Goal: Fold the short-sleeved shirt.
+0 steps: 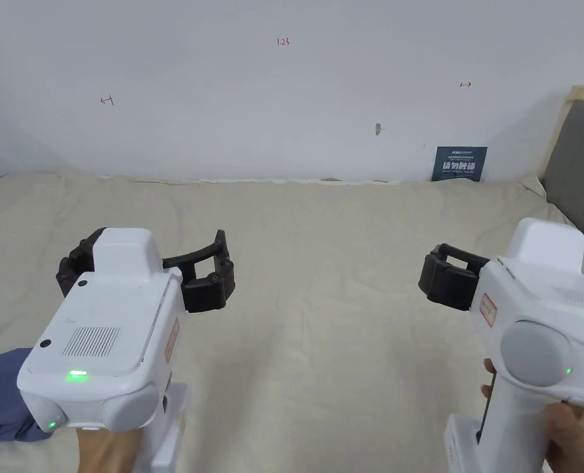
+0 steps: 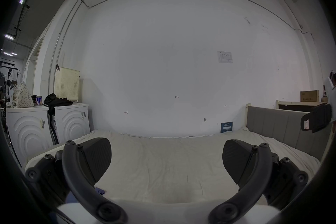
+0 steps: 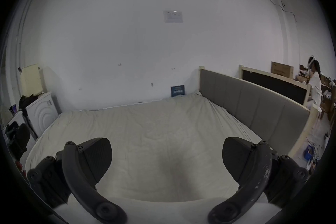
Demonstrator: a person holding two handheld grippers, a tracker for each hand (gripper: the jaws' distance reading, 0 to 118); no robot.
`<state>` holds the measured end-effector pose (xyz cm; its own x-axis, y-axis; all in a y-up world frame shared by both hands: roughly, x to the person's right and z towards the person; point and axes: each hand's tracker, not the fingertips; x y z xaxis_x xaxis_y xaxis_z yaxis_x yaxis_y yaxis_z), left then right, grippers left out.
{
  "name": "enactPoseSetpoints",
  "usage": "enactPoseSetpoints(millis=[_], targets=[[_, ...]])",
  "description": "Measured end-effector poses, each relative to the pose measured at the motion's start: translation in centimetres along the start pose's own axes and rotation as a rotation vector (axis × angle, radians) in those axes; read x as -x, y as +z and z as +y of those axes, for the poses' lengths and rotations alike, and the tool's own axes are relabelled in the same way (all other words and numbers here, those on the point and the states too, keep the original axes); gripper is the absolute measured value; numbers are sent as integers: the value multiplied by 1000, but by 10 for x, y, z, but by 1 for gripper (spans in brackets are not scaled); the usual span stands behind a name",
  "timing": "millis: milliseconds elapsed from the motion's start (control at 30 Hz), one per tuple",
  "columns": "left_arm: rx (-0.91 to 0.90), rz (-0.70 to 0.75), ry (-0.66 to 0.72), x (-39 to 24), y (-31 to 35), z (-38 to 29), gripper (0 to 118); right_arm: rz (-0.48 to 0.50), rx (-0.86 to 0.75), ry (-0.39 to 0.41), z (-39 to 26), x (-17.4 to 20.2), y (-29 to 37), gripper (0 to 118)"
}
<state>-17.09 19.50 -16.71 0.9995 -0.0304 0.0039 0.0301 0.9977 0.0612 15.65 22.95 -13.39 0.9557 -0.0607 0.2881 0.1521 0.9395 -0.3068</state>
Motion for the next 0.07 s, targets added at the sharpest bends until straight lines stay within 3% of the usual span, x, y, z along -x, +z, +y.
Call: enactPoseSetpoints(millis=[67], targets=[[0,-2,-1,0,0,0,118,72,-33,26,-1,-2,-2,118]])
